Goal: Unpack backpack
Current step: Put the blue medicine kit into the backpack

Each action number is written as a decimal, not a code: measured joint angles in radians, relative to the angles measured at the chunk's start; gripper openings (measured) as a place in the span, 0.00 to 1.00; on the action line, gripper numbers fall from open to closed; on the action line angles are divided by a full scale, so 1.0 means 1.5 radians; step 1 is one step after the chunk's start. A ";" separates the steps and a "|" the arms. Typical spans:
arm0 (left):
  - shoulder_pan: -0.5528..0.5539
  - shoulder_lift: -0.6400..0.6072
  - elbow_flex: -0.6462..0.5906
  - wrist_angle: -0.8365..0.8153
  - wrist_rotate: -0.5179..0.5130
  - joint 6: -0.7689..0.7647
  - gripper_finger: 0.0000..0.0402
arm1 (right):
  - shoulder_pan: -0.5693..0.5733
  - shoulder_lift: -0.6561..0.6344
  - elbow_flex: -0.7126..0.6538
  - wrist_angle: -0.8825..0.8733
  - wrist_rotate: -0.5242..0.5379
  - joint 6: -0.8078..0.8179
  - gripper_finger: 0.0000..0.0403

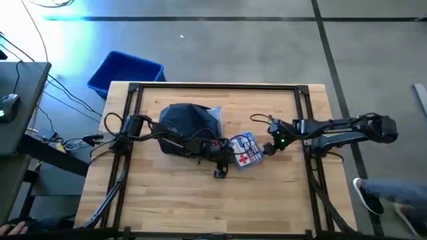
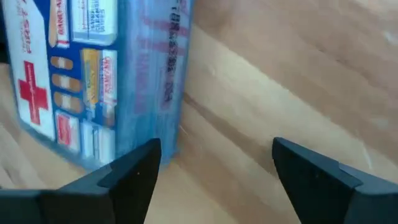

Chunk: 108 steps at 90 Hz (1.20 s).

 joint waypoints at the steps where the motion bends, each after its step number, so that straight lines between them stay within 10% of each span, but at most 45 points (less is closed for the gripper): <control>1: 0.000 0.000 0.000 0.000 0.000 0.000 0.03 | 0.000 -0.005 0.000 -0.005 0.000 0.001 0.73; 32: 0.001 0.000 0.000 -0.003 0.001 0.000 0.03 | 0.003 -0.106 -0.001 -0.025 0.027 0.090 0.73; 70: 0.013 0.006 -0.003 0.048 0.011 -0.005 0.03 | 0.095 0.092 -0.102 0.397 0.056 0.251 0.73; 108: 0.017 0.005 -0.004 0.035 -0.001 -0.033 0.03 | 0.137 0.128 -0.028 0.349 0.094 0.224 0.74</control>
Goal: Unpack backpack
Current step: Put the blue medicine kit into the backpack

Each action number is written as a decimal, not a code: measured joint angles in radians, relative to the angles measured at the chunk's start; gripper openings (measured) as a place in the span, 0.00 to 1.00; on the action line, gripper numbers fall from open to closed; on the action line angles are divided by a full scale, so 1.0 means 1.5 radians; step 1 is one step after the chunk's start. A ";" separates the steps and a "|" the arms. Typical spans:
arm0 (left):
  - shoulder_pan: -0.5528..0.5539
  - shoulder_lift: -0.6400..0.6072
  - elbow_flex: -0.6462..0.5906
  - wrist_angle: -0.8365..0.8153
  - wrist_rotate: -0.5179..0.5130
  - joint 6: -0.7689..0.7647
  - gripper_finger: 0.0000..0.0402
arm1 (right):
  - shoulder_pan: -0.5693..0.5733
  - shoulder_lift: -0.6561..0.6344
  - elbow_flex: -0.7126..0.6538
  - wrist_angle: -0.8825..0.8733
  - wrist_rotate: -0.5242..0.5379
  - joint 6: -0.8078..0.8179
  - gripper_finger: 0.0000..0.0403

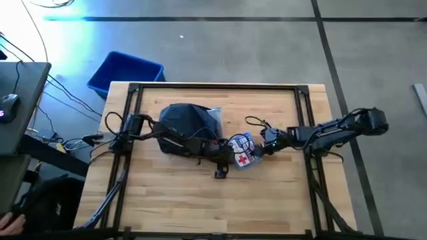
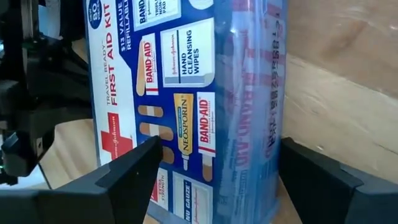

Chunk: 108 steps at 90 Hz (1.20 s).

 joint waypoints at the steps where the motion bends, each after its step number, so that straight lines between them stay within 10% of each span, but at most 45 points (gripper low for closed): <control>1: 0.000 0.000 0.000 0.000 0.000 0.000 0.03 | 0.002 -0.003 0.000 -0.001 0.001 0.000 0.74; 66: -0.009 0.001 0.028 -0.003 -0.051 0.011 0.03 | 0.053 -0.090 0.002 0.002 0.065 0.006 0.72; 89: -0.043 -0.073 0.028 -0.104 -0.118 0.013 0.03 | 0.052 -0.076 0.004 -0.009 0.094 -0.045 0.35; 108: -0.098 -0.196 0.027 -0.228 -0.271 -0.022 0.03 | 0.047 -0.124 0.001 -0.039 0.136 -0.131 0.34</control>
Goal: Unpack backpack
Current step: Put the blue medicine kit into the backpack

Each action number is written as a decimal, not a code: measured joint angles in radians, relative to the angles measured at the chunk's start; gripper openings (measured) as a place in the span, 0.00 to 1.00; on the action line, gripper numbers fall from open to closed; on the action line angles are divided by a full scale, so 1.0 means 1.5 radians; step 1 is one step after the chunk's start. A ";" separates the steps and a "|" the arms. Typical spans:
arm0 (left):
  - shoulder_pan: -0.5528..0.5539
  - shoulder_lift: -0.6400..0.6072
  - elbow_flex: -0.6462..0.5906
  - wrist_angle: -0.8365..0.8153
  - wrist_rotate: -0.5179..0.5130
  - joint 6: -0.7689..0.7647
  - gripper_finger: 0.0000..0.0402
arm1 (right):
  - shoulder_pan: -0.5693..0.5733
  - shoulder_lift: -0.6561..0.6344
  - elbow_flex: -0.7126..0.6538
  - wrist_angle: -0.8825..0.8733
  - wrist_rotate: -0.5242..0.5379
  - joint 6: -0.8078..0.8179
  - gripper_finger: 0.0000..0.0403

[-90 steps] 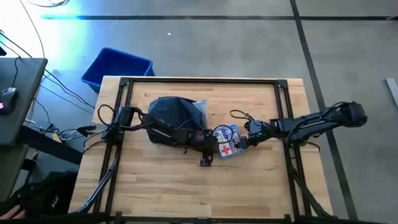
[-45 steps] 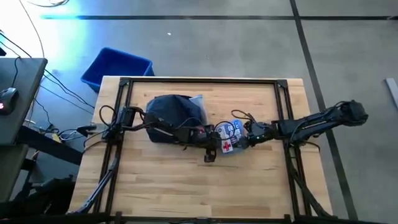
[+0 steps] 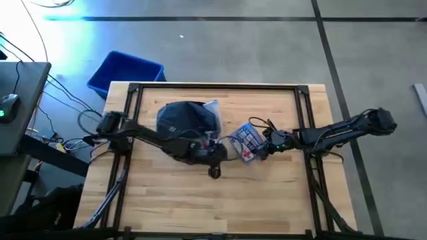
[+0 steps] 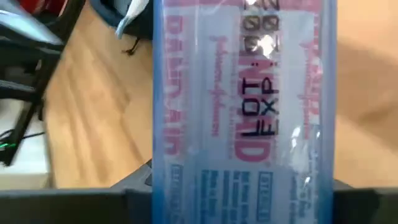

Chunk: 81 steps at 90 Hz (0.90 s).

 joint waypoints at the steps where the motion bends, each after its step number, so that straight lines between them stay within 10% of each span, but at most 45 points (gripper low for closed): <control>1: 0.000 -0.005 0.000 -0.001 -0.002 -0.005 0.03 | -0.002 -0.004 0.000 -0.004 0.005 -0.004 0.34; 51: 0.201 -0.014 0.001 -0.060 -0.030 -0.111 0.53 | -0.047 -0.097 -0.002 -0.008 0.090 -0.185 0.34; 81: 0.177 -0.016 0.036 -0.085 -0.130 -0.201 0.55 | -0.045 -0.097 -0.002 -0.008 0.076 -0.190 0.34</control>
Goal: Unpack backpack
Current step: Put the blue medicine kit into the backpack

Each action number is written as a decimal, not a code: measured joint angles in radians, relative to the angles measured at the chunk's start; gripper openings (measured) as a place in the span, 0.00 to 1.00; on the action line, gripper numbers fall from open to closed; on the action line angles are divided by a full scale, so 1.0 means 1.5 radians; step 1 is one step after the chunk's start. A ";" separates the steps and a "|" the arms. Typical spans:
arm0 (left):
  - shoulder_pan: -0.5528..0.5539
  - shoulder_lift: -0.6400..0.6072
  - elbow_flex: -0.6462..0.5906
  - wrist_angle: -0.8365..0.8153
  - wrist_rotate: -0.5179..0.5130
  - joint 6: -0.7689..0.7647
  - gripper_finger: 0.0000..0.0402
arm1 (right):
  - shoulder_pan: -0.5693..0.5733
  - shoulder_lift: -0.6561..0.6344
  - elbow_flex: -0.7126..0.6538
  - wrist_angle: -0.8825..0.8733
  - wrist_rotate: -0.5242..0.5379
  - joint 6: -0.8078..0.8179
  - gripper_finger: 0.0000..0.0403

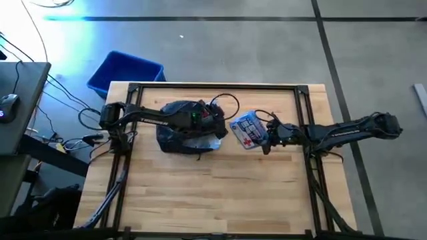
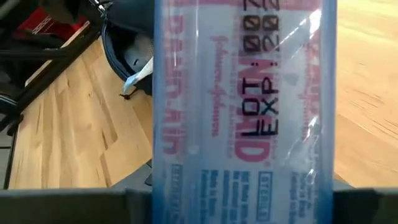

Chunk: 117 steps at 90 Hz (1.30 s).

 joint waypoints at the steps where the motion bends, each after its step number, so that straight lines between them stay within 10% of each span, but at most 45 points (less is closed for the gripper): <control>1: -0.002 0.000 0.002 -0.002 -0.005 -0.005 0.55 | 0.000 0.000 0.000 0.000 0.000 0.000 0.34; 57: 0.102 0.026 0.007 -0.153 0.086 -0.155 0.53 | 0.000 0.000 0.000 0.003 -0.016 0.000 0.34; 84: 0.087 0.026 0.006 -0.315 0.122 -0.110 0.04 | 0.000 0.000 0.000 0.003 -0.027 0.001 0.34; 117: -0.073 -0.037 0.042 -0.423 0.047 -0.166 0.00 | 0.049 0.000 0.001 0.158 -0.076 -0.026 0.34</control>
